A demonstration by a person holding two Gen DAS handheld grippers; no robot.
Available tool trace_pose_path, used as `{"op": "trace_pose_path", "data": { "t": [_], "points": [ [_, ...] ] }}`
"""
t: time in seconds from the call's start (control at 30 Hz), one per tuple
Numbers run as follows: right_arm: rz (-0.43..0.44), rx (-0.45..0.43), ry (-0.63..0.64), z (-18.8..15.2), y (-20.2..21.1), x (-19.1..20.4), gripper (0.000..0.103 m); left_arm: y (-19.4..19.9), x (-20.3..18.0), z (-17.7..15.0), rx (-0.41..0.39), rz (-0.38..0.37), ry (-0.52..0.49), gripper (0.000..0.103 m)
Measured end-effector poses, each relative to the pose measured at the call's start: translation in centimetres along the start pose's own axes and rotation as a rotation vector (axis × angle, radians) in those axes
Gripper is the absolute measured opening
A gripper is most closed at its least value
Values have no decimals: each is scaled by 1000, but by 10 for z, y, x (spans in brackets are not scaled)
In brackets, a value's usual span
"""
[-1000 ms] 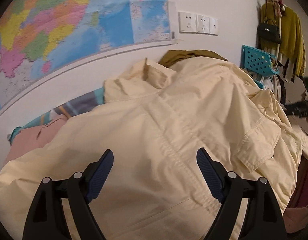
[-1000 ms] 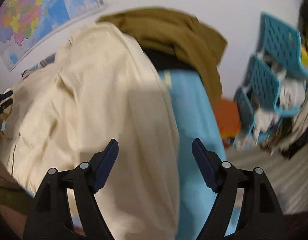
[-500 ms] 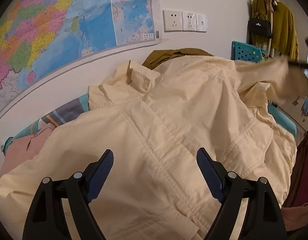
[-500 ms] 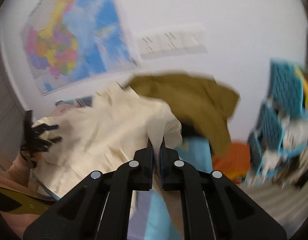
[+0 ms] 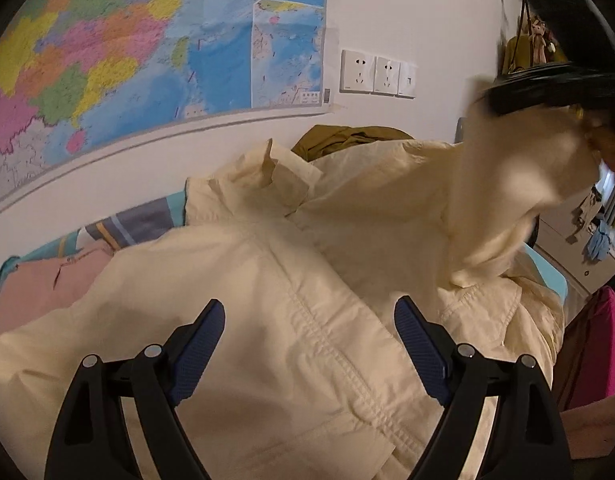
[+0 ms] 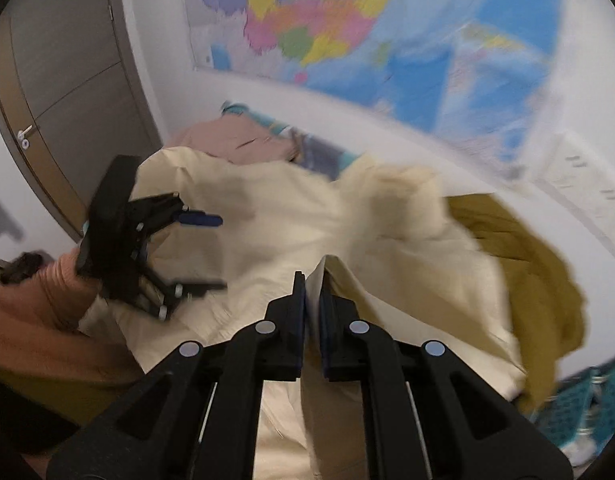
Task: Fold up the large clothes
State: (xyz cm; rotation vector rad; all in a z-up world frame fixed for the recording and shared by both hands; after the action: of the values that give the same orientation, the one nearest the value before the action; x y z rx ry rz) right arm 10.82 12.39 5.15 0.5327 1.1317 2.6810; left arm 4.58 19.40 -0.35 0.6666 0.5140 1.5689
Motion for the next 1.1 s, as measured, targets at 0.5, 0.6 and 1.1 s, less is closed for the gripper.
{"op": "trace_pose_path", "data": {
  "t": [0.5, 0.6, 1.1],
  "points": [
    [125, -166, -259, -14, -8, -52, 66, 4, -7, -25, 39, -128, 27, 87],
    [45, -168, -279, -58, -2, -67, 67, 12, -15, -25, 23, -152, 6, 87],
    [-139, -443, -434, -136, 61, -151, 71, 1, -97, -54, 237, -326, -168, 21]
  ]
}}
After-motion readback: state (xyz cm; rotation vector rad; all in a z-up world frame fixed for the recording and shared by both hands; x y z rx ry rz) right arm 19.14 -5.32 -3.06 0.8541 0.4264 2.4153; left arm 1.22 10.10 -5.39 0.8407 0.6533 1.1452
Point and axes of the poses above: each gripper's, at about its wrist camera, not at the fingertips, and y roughly against the way its jaws point, x to its left, z to its top, the point moved 9 cm from there along -y, roughly the way its jaws point, and after that the axes turned 12 degrees about z, right-handed, at the moved point
